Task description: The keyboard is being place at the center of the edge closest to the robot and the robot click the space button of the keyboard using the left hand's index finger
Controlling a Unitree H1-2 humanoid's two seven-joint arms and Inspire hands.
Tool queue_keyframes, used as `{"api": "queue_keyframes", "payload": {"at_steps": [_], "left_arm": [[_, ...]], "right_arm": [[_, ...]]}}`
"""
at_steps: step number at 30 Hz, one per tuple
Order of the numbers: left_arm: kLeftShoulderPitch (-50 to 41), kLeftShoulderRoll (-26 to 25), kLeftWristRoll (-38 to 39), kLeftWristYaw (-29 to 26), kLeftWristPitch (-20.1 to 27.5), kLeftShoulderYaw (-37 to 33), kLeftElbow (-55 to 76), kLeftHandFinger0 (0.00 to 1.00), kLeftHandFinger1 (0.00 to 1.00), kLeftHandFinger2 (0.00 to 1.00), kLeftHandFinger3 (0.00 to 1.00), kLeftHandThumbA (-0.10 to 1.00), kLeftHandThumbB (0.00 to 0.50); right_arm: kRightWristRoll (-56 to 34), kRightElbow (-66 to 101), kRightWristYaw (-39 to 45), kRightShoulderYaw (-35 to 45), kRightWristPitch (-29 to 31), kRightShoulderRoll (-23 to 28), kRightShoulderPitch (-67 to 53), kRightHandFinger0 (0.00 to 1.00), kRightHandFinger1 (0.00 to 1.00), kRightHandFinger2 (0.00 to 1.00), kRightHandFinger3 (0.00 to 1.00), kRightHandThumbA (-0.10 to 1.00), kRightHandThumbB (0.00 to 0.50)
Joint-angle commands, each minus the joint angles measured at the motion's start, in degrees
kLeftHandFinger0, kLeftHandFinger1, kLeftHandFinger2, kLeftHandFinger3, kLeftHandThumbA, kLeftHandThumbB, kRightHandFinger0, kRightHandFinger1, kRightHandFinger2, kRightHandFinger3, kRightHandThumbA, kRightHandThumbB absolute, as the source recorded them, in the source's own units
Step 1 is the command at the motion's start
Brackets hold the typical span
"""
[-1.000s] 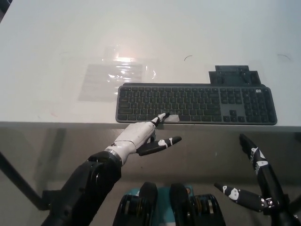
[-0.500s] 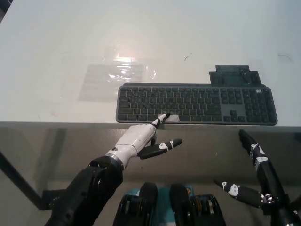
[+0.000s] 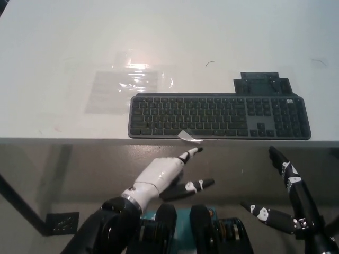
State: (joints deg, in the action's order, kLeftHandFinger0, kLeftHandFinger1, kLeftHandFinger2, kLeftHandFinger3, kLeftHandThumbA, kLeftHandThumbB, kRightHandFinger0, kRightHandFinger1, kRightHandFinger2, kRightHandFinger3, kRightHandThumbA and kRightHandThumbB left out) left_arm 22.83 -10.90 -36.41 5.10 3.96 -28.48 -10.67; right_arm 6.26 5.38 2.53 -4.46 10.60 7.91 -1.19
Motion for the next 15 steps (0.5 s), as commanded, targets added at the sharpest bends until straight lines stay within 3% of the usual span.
{"api": "queue_keyframes", "payload": {"at_steps": [1,3,5,8,9,13,15], "left_arm": [[0.51,-1.34,4.77,7.46,-3.65,2.88,23.81,0.0,0.0,0.02,1.0,1.0,0.381],[0.23,-1.36,5.29,8.21,-4.37,3.75,30.46,0.0,0.0,0.03,1.0,1.0,0.379],[-0.32,-1.1,6.84,8.7,-5.52,4.76,36.85,0.0,0.0,0.02,1.0,1.0,0.4],[-0.88,-1.75,8.91,10.22,-8.35,6.19,45.56,0.0,0.0,0.09,1.0,1.0,0.43],[-1.54,-2.15,9.61,10.48,-9.06,6.68,47.88,0.0,0.0,0.06,1.0,1.0,0.434],[-3.74,-3.66,10.2,11.05,-9.61,7.71,52.0,0.0,0.0,0.03,1.0,1.0,0.416],[-6.17,-4.92,12.4,10.76,-8.93,8.43,53.43,0.0,0.0,0.09,1.0,1.0,0.421]], "right_arm": [[-0.17,0.84,0.16,0.59,2.28,0.4,0.74,1.0,1.0,1.0,1.0,1.0,0.248],[-0.09,0.66,0.03,0.62,2.57,0.38,0.47,1.0,1.0,1.0,1.0,1.0,0.245],[-0.58,1.05,0.3,0.58,1.77,0.32,0.14,1.0,1.0,1.0,1.0,1.0,0.258],[-0.45,1.04,0.39,0.45,1.78,0.35,0.05,1.0,1.0,1.0,1.0,1.0,0.254],[-0.08,0.97,0.24,0.46,1.83,0.38,0.07,1.0,1.0,1.0,1.0,1.0,0.254],[0.27,0.76,0.09,0.48,1.67,0.37,0.16,1.0,1.0,1.0,1.0,1.0,0.25],[-0.21,0.89,0.19,0.51,1.85,0.28,0.07,1.0,1.0,1.0,1.0,1.0,0.262]]}}
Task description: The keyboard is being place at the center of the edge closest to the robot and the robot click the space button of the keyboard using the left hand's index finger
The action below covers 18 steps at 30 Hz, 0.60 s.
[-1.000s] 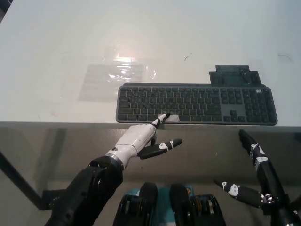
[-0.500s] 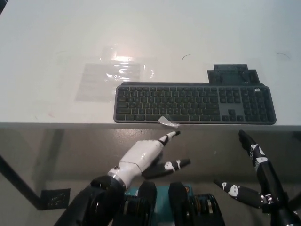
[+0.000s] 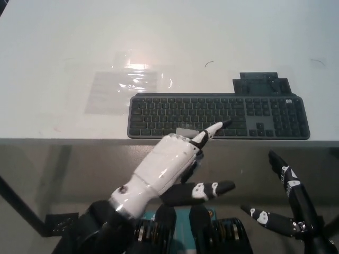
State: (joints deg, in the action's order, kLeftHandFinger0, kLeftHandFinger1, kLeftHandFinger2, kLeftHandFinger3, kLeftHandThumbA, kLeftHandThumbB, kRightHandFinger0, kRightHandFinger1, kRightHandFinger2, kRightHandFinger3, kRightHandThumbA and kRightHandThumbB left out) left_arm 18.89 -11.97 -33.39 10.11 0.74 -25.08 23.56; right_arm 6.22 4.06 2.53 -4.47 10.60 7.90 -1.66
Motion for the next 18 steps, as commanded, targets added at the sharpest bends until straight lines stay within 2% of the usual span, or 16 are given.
{"api": "queue_keyframes", "payload": {"at_steps": [1,3,4,5,6,7,8,9,10,11,18], "left_arm": [[-3.46,-4.13,9.83,5.59,-5.38,5.26,19.67,0.0,0.0,0.14,1.0,1.0,0.428],[-7.22,-5.16,11.59,4.43,-3.63,5.77,20.28,0.0,0.02,0.21,1.0,1.0,0.423],[-8.3,-5.44,12.45,4.17,-3.02,5.98,20.23,0.0,0.0,0.2,1.0,1.0,0.416],[-9.26,-5.62,13.3,3.96,-2.36,6.24,20.07,0.0,0.0,0.12,1.0,1.0,0.414],[-11.23,-6.0,14.78,3.64,-1.64,6.72,19.93,0.06,0.1,0.27,1.0,1.0,0.416],[-12.54,-6.58,15.21,3.58,-0.73,7.1,19.63,0.18,0.23,0.42,1.0,1.0,0.386],[-13.76,-7.24,15.66,3.62,0.01,7.55,19.12,0.63,0.53,0.67,1.0,1.0,0.395],[-15.51,-8.38,16.61,3.87,0.38,8.19,18.48,1.0,0.85,0.96,1.0,1.0,0.398],[-17.21,-9.5,18.22,4.47,0.42,9.05,18.1,1.0,1.0,1.0,1.0,1.0,0.382],[-18.93,-10.53,20.08,4.48,1.29,9.98,17.39,1.0,1.0,1.0,1.0,1.0,0.366],[-26.83,-12.15,26.82,3.24,5.99,14.11,11.99,1.0,1.0,1.0,1.0,1.0,0.353]], "right_arm": [[-0.01,2.25,0.18,0.38,1.82,0.2,0.22,1.0,1.0,1.0,1.0,1.0,0.263],[0.13,2.37,0.2,0.32,1.71,0.24,-0.02,1.0,1.0,1.0,1.0,1.0,0.262],[0.07,2.42,0.22,0.32,1.49,0.19,-0.04,1.0,1.0,1.0,1.0,1.0,0.262],[-0.02,2.5,0.23,0.34,1.16,0.12,-0.09,1.0,1.0,1.0,1.0,1.0,0.264],[0.16,2.65,0.14,0.35,0.74,0.03,-0.23,1.0,1.0,1.0,1.0,1.0,0.271],[-0.18,2.54,0.21,0.36,0.97,0.0,-0.29,1.0,1.0,1.0,1.0,1.0,0.268],[-0.38,2.42,0.25,0.37,1.16,-0.03,-0.31,1.0,1.0,1.0,1.0,1.0,0.266],[-0.35,2.28,0.22,0.36,1.34,-0.05,-0.33,1.0,1.0,1.0,1.0,1.0,0.267],[-0.02,2.09,0.05,0.33,1.64,-0.09,-0.46,1.0,1.0,1.0,1.0,1.0,0.26],[0.2,1.93,-0.06,0.28,1.81,-0.15,-0.54,1.0,1.0,1.0,1.0,1.0,0.258],[0.04,1.58,-0.1,0.14,2.0,-0.42,-1.44,1.0,1.0,1.0,1.0,1.0,0.27]]}}
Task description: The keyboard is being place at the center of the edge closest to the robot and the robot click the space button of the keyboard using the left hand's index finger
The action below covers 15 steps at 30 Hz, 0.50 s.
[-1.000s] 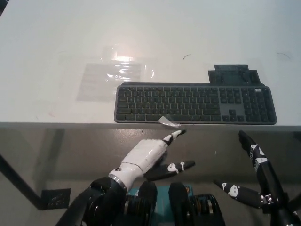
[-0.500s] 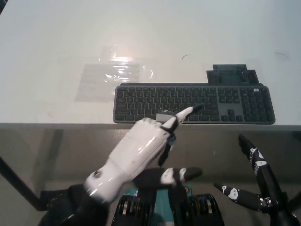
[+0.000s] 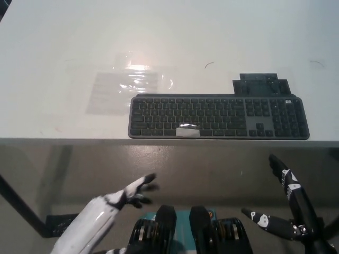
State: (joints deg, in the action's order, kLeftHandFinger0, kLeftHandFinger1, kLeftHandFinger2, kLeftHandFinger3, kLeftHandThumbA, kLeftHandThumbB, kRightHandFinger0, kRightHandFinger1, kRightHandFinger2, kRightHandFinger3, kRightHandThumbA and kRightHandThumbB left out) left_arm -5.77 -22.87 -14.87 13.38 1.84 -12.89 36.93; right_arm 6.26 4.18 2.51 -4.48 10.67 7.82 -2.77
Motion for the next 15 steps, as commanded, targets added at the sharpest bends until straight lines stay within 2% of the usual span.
{"api": "queue_keyframes", "payload": {"at_steps": [1,6,8,9,10,12,15], "left_arm": [[-3.33,-0.99,8.91,-0.24,5.5,2.63,-2.72,1.0,1.0,1.0,1.0,1.0,0.353],[-5.37,-0.58,8.32,-0.23,7.3,4.61,-8.05,1.0,1.0,1.0,1.0,1.0,0.353],[-5.4,-0.15,6.35,-0.76,9.09,4.79,-11.23,1.0,1.0,1.0,1.0,1.0,0.37],[-5.4,-0.1,6.29,-0.68,9.36,4.85,-12.02,1.0,1.0,1.0,1.0,1.0,0.37],[-5.19,-0.14,5.52,-0.43,8.59,4.85,-13.43,1.0,1.0,1.0,1.0,1.0,0.395],[-4.87,0.0,5.64,-0.41,8.92,4.91,-15.21,1.0,1.0,1.0,1.0,1.0,0.399],[-4.33,0.4,6.54,-0.59,10.05,5.08,-18.24,1.0,1.0,1.0,1.0,1.0,0.38]], "right_arm": [[-0.26,1.47,-0.01,0.18,1.95,-0.38,-0.48,1.0,1.0,1.0,1.0,1.0,0.269],[0.0,1.23,0.0,0.04,1.66,-0.5,-0.52,1.0,1.0,1.0,1.0,1.0,0.276],[0.24,1.21,0.03,-0.07,1.71,-0.42,-0.84,1.0,1.0,1.0,1.0,1.0,0.271],[0.32,1.2,0.05,-0.12,1.74,-0.42,-0.92,1.0,1.0,1.0,1.0,1.0,0.27],[0.18,0.94,0.13,-0.18,2.11,-0.37,-0.98,1.0,1.0,1.0,1.0,1.0,0.263],[0.25,0.77,0.07,-0.16,2.1,-0.38,-0.88,1.0,1.0,1.0,1.0,1.0,0.265],[0.73,0.75,-0.1,-0.2,1.92,-0.4,-0.88,1.0,1.0,1.0,1.0,1.0,0.268]]}}
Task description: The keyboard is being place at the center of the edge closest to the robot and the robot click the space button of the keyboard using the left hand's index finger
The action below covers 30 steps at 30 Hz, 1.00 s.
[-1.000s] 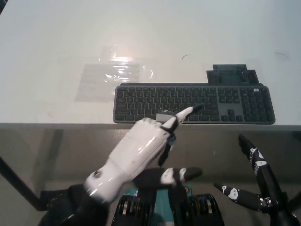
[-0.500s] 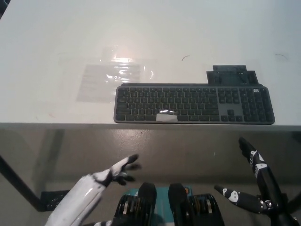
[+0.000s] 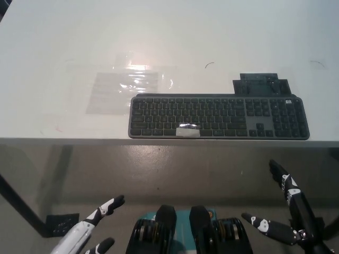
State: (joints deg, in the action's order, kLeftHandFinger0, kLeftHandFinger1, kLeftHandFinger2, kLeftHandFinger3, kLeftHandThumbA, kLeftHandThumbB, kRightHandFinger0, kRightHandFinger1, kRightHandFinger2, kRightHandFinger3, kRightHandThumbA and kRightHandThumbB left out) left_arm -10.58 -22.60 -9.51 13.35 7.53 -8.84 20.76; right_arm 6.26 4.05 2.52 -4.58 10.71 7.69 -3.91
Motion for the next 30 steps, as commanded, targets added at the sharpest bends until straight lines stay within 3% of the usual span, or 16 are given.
{"api": "queue_keyframes", "payload": {"at_steps": [1,6,12,17,19,22,26,30], "left_arm": [[0.58,0.28,1.21,-0.65,4.67,1.14,-2.65,1.0,1.0,1.0,1.0,1.0,0.378],[0.93,1.35,2.1,-1.14,5.96,2.06,-6.23,1.0,1.0,1.0,1.0,1.0,0.356],[1.2,2.14,3.36,-0.64,4.33,3.62,-8.14,1.0,1.0,1.0,1.0,1.0,0.374],[0.58,2.5,2.74,-0.89,4.66,4.24,-9.32,1.0,1.0,1.0,1.0,1.0,0.341],[0.99,2.65,3.1,-0.79,3.69,4.64,-9.77,1.0,1.0,1.0,1.0,1.0,0.363],[1.3,2.69,3.36,-0.9,4.57,5.17,-10.56,1.0,1.0,1.0,1.0,1.0,0.342],[1.99,2.83,4.89,-0.33,2.51,6.01,-10.84,1.0,1.0,1.0,1.0,1.0,0.382],[1.84,2.66,4.93,-0.21,2.1,6.61,-10.74,1.0,1.0,1.0,1.0,1.0,0.363]], "right_arm": [[0.79,0.85,-0.11,-0.11,1.81,-0.27,0.27,1.0,1.0,1.0,1.0,1.0,0.269],[1.1,1.07,-0.25,-0.11,1.54,-0.33,-0.38,1.0,1.0,1.0,1.0,1.0,0.281],[1.04,0.77,-0.03,-0.15,1.85,-0.25,-0.09,1.0,1.0,1.0,1.0,1.0,0.268],[0.84,0.69,-0.28,-0.05,2.66,-0.51,-1.28,1.0,1.0,1.0,1.0,1.0,0.278],[0.66,0.49,-0.17,0.02,2.77,-0.43,-1.03,1.0,1.0,1.0,1.0,1.0,0.277],[0.78,0.49,-0.04,-0.07,2.32,-0.41,-0.86,1.0,1.0,1.0,1.0,1.0,0.298],[1.03,0.58,-0.12,-0.01,2.0,-0.39,-0.58,1.0,1.0,1.0,1.0,1.0,0.298],[1.12,0.43,-0.12,-0.11,2.47,-0.42,-0.52,1.0,1.0,1.0,1.0,1.0,0.285]]}}
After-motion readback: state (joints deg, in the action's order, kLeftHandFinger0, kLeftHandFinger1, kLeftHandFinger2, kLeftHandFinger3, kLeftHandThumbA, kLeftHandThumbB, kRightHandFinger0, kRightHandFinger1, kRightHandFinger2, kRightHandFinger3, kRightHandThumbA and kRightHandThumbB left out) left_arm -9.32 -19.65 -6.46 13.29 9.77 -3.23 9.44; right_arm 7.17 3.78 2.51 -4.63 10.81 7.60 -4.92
